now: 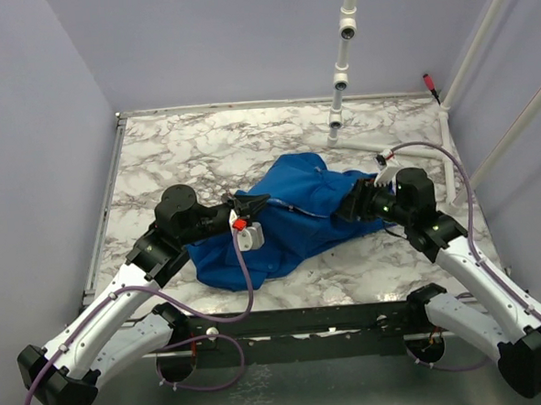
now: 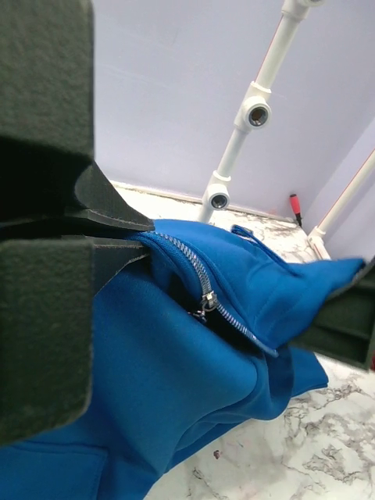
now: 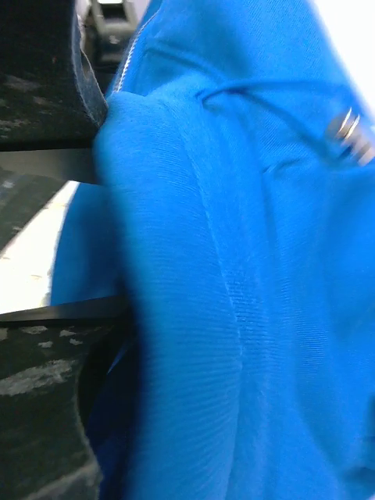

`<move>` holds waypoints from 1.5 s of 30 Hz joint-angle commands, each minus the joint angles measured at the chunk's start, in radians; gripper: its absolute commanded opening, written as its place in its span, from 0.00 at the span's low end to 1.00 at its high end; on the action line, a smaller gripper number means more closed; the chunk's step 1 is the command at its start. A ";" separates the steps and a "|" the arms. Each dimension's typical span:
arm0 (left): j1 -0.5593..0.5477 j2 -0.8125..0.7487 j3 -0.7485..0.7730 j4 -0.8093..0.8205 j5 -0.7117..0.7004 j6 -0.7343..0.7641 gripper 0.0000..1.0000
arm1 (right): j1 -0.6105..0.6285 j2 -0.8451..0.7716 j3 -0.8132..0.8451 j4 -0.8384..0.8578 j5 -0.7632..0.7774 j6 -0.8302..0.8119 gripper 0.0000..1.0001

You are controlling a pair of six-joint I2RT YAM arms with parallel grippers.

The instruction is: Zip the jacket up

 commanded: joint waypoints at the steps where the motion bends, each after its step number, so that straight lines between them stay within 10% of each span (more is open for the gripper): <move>1: 0.005 -0.017 0.043 0.053 0.013 -0.001 0.00 | 0.007 0.057 0.033 0.423 0.080 0.034 0.62; 14: 0.006 -0.033 0.024 0.053 0.008 0.008 0.00 | 0.007 0.261 0.163 0.531 -0.095 -0.095 0.71; 23: 0.005 -0.042 0.013 0.053 0.016 0.023 0.00 | 0.007 0.333 0.374 0.152 -0.214 -0.446 1.00; 33: 0.006 -0.048 0.032 0.053 0.006 0.022 0.00 | 0.009 0.457 0.552 -0.284 -0.242 -0.713 0.91; 45: 0.004 -0.057 0.047 0.052 0.018 -0.074 0.00 | 0.006 0.086 0.247 0.113 0.024 -0.377 0.74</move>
